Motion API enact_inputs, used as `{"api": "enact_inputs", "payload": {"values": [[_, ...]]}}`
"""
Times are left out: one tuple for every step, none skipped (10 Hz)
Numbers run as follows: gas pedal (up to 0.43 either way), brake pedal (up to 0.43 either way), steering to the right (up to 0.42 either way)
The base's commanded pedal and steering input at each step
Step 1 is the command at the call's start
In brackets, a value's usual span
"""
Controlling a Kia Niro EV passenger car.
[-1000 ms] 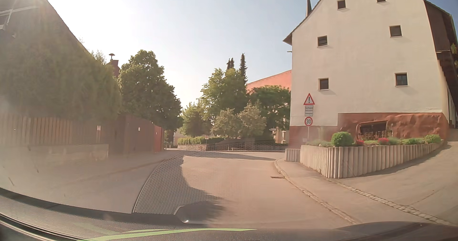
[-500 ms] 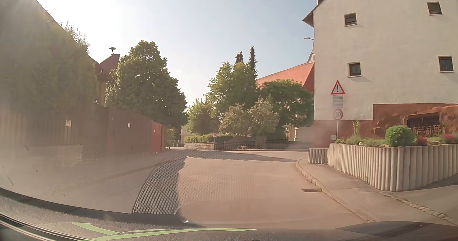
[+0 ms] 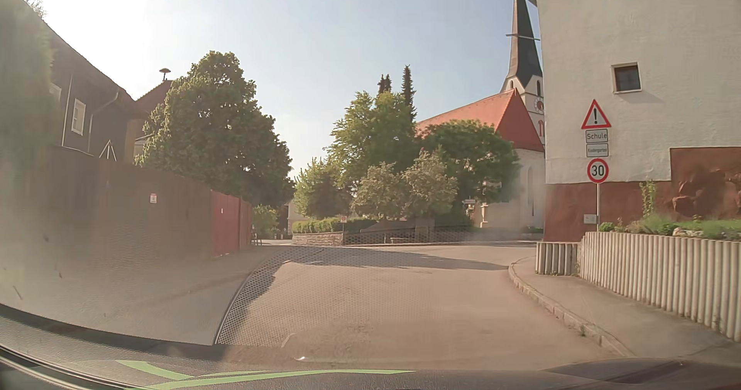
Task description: Follow the waypoints while adhering to traffic rules and regulations
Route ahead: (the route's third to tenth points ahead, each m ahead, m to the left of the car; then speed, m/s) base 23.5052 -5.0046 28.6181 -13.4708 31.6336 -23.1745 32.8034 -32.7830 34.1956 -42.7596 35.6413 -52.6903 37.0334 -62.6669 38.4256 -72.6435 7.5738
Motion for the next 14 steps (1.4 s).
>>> {"api": "enact_inputs", "payload": {"values": [[0.039,0.0,0.028],[0.0,0.0,0.034],[0.0,0.0,0.042],[0.0,0.0,0.05],[0.0,0.0,0.055],[0.0,0.0,0.061],[0.0,0.0,0.066],[0.0,0.0,0.071],[0.0,0.0,0.078],[0.0,0.0,0.088],[0.0,0.0,0.101],[0.0,0.0,0.111],[0.0,0.0,0.121],[0.0,0.0,0.131]]}}
